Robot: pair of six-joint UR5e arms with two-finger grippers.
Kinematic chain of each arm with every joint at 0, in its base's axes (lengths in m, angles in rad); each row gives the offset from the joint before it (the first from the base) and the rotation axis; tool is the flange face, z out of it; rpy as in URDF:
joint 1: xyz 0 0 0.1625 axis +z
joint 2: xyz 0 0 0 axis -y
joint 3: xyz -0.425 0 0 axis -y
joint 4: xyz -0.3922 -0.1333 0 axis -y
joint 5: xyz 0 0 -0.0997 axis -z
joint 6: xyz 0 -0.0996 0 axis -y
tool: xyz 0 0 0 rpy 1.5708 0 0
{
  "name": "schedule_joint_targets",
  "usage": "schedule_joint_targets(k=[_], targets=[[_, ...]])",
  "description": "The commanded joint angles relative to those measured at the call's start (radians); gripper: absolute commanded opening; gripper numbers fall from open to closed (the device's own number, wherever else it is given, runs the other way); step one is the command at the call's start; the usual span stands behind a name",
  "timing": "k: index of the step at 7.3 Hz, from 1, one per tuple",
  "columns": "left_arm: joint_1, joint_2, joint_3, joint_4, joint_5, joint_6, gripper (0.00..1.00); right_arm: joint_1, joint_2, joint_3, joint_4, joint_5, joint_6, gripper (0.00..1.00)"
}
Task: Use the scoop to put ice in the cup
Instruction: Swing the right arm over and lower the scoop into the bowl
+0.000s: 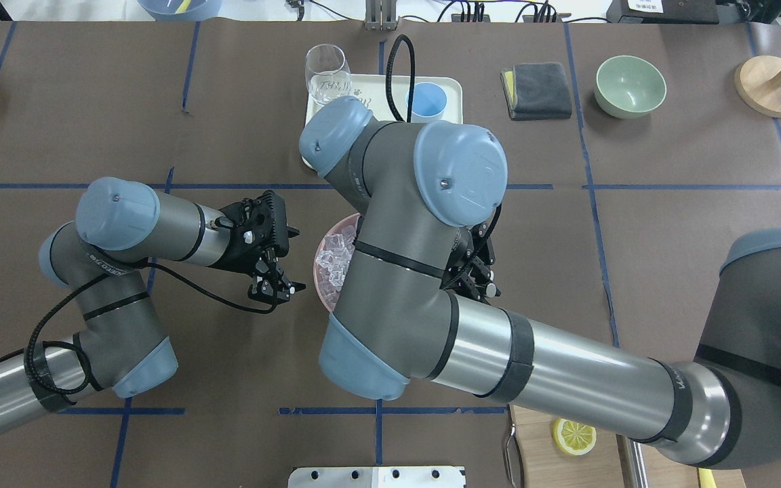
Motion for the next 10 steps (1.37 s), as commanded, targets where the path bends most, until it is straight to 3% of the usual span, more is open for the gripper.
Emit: schedule_joint_targets(k=[1,7,10], targets=[[-0.007,-0.002,0.0,0.001,0.0,-0.002,1.0,-0.001,-0.054,0.043,0.043,0.001,0.008,0.0],[-0.023,-0.002,-0.003,0.001,-0.002,-0.005,1.0,-0.001,-0.175,0.074,0.23,0.027,0.02,0.0],[-0.024,-0.002,-0.003,0.001,-0.002,-0.005,1.0,-0.002,-0.18,0.086,0.241,0.032,0.024,0.0]])
